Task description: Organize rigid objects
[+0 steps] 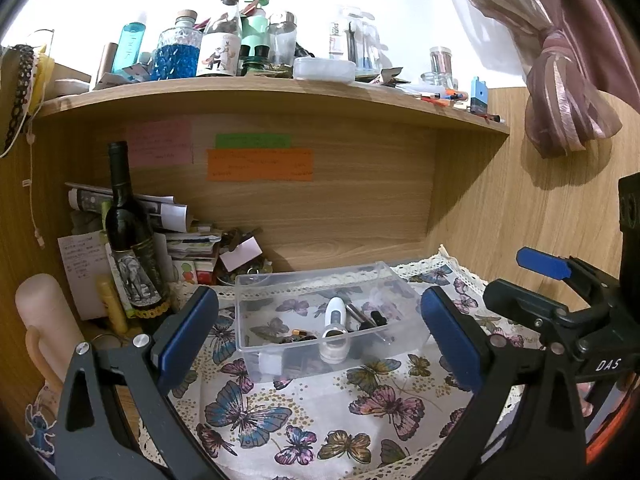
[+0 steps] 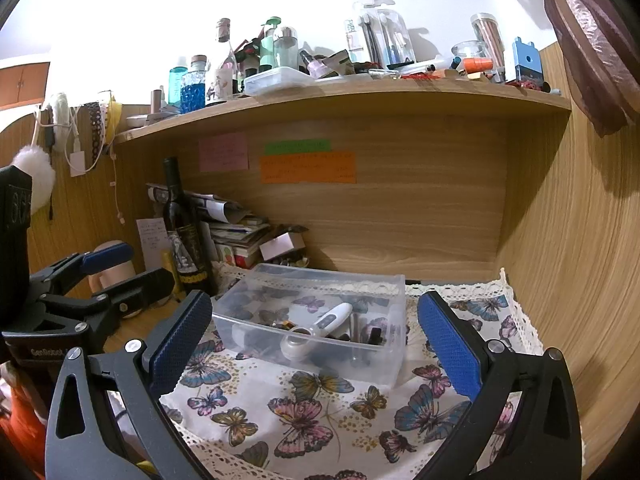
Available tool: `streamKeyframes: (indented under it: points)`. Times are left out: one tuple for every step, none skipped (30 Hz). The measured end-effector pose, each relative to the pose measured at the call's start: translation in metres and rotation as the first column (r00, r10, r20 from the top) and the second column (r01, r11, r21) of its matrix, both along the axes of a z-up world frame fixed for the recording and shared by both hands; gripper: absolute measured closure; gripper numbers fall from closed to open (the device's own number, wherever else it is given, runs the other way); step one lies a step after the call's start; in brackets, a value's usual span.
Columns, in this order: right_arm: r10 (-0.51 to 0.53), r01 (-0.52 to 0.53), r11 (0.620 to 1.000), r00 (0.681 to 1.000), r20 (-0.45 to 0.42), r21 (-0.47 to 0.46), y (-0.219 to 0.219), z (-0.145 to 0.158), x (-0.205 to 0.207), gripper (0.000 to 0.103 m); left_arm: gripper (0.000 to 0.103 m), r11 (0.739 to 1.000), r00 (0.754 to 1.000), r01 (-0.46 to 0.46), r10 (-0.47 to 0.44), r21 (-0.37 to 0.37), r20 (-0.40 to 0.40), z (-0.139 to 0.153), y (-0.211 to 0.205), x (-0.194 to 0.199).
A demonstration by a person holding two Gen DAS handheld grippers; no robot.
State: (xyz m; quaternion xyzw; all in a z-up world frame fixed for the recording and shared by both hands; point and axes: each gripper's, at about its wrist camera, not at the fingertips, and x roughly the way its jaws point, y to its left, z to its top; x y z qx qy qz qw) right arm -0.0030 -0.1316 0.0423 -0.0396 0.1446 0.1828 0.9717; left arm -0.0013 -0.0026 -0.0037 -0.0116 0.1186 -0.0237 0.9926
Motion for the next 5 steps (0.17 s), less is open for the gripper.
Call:
streamKeyframes:
  points:
    - [0.000, 0.000, 1.000, 1.000, -0.002, 0.000, 0.0005, -0.0004, -0.0002, 0.000, 0.000, 1.000, 1.000, 0.010, -0.010, -0.002, -0.003, -0.0002, 0.0001, 0.0001]
    - [0.001, -0.001, 1.000, 1.000, -0.003, 0.000, 0.0009, -0.0012, -0.0005, 0.000, 0.000, 1.000, 1.000, 0.018, -0.018, -0.002, -0.007, -0.0001, 0.0002, 0.0007]
    - [0.001, -0.001, 1.000, 1.000, -0.004, 0.000, 0.0018, -0.0020, -0.0010, 0.000, 0.000, 1.000, 1.000, 0.019, -0.019, -0.003, -0.008, -0.0001, 0.0000, 0.0007]
    - [0.001, -0.001, 1.000, 1.000, -0.004, 0.000, 0.0014, -0.0019, -0.0006, 0.000, 0.000, 1.000, 1.000, 0.018, -0.018, -0.003, -0.006, -0.0004, -0.0004, 0.0006]
    - [0.001, -0.001, 1.000, 1.000, -0.006, 0.001, 0.0023, -0.0023, -0.0011, 0.000, 0.000, 1.000, 1.000, 0.016, -0.016, 0.000, -0.005, -0.0005, -0.0007, 0.0006]
